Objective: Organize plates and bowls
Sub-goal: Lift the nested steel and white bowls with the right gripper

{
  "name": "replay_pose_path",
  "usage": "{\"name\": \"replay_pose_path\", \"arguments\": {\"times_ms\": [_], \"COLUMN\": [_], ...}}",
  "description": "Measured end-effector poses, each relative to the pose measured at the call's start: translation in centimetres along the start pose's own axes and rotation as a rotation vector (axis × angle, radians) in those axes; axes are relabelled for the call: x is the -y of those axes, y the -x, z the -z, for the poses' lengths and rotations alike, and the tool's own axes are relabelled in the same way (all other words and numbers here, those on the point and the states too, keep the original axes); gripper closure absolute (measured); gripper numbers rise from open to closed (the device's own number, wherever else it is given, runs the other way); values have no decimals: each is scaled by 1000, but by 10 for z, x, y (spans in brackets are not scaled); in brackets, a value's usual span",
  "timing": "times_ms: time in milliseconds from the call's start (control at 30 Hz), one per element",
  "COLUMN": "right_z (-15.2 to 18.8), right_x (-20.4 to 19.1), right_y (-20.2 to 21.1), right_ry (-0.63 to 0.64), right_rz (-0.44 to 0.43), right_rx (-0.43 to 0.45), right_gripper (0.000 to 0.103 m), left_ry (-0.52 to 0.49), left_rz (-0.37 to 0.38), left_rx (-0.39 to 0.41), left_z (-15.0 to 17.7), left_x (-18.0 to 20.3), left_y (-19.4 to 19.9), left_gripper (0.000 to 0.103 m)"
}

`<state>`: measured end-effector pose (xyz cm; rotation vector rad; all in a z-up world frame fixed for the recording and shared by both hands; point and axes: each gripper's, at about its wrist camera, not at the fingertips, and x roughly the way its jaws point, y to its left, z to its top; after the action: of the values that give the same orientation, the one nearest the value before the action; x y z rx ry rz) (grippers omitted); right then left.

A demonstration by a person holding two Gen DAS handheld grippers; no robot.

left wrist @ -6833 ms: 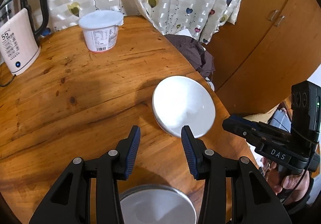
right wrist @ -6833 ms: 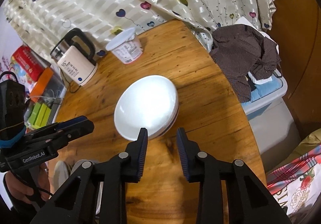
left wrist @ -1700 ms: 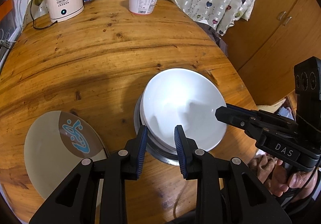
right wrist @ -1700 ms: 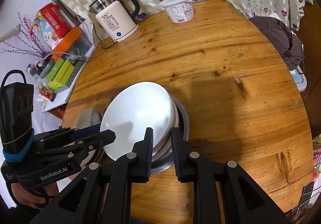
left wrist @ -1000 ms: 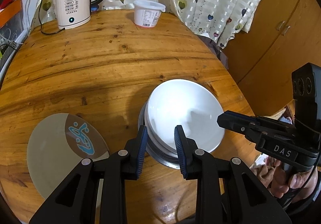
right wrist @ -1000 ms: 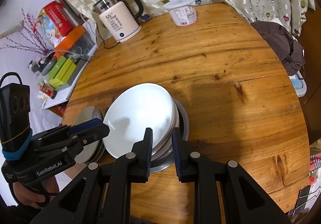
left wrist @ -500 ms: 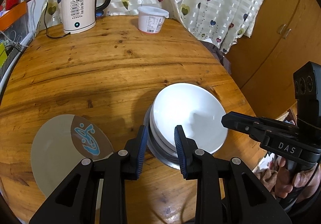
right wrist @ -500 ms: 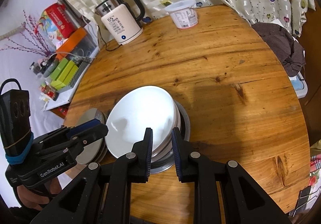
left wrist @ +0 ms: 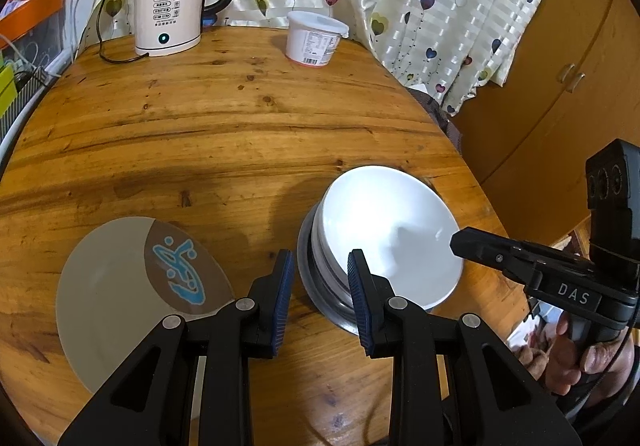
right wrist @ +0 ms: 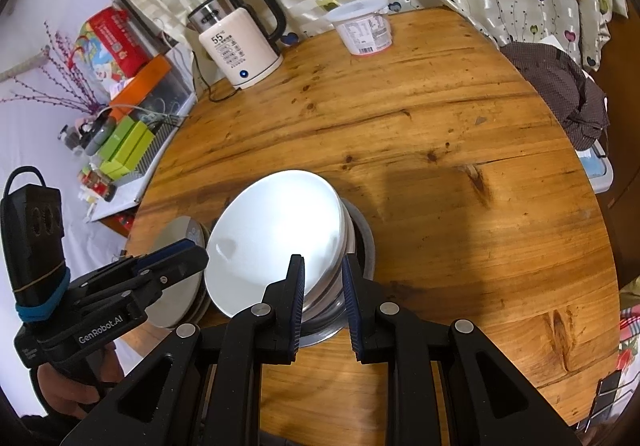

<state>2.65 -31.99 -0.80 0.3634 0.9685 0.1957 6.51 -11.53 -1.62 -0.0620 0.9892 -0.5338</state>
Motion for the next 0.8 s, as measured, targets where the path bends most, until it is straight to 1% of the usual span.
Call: {"name": "replay_pose_path", "arguments": {"times_ms": [300,600,800], "right_z": [1,4,5], "right_x": [0,2,8], "right_y": [-1,7,13], "right_ry": [-1,8,2], "right_rz": [-3,-38,-43], "right_rx": [-1,30,46], "right_gripper": [83,83,83], "left_ry": [2,19,33], "left_rz": [11,32,35], "left_rx": [2,31,41], "left_z": [2,6,9], "left_x": [1,-5,-12], "left_y": [1,8,12], "left_gripper": [74,74,74]}}
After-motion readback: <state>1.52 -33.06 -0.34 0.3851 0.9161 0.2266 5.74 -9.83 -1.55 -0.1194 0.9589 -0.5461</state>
